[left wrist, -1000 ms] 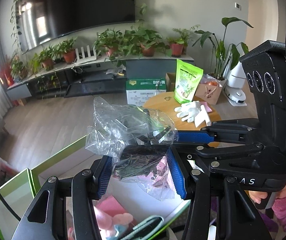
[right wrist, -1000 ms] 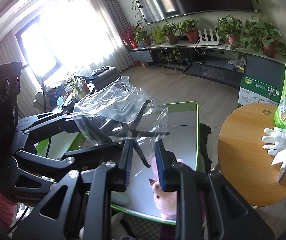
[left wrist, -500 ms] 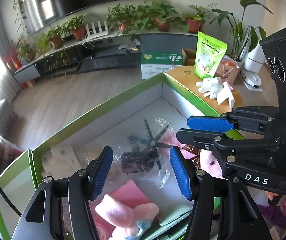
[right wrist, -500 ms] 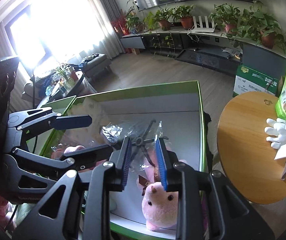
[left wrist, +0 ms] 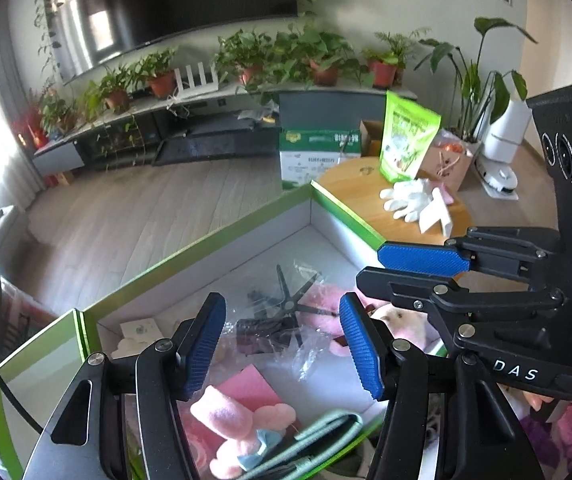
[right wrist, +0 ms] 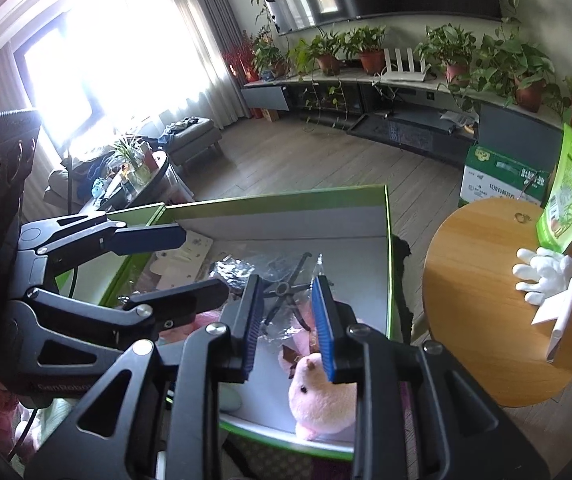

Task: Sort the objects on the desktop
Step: 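Open the left gripper to drop the bag into the green box, then withdraw the open left gripper from the box back over the pile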

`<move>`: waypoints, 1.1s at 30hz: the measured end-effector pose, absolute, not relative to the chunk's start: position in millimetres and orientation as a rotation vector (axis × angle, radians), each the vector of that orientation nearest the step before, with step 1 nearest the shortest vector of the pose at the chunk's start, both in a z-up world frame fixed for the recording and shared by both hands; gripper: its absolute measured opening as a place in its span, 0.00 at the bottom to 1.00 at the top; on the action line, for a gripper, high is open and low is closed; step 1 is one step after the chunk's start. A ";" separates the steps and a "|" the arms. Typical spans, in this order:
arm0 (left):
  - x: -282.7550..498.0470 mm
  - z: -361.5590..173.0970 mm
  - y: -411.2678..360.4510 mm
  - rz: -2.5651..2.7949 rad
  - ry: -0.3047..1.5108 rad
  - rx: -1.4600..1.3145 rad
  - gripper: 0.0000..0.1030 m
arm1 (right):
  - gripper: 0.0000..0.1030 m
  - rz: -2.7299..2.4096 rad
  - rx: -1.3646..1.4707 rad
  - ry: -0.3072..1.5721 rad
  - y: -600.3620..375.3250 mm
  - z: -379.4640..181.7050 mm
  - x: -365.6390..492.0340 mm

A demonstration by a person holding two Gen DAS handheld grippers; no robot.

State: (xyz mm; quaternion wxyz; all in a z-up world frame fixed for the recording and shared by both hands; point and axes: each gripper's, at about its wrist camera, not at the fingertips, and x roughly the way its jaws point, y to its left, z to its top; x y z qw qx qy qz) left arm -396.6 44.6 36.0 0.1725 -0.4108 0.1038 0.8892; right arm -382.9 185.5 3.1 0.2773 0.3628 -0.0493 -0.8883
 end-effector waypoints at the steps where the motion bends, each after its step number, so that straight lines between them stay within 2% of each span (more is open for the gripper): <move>1: -392.6 41.9 43.9 2.530 0.292 -1.153 0.58 | 0.25 -2.387 0.963 -0.132 185.9 8.0 -379.7; 14: -317.6 122.7 36.0 2.616 0.279 -0.980 0.58 | 0.25 -2.403 0.794 -0.096 184.7 83.3 -313.7; 33: -198.5 173.4 21.5 2.650 0.239 -0.827 0.58 | 0.25 -2.401 0.684 -0.011 180.3 141.6 -197.6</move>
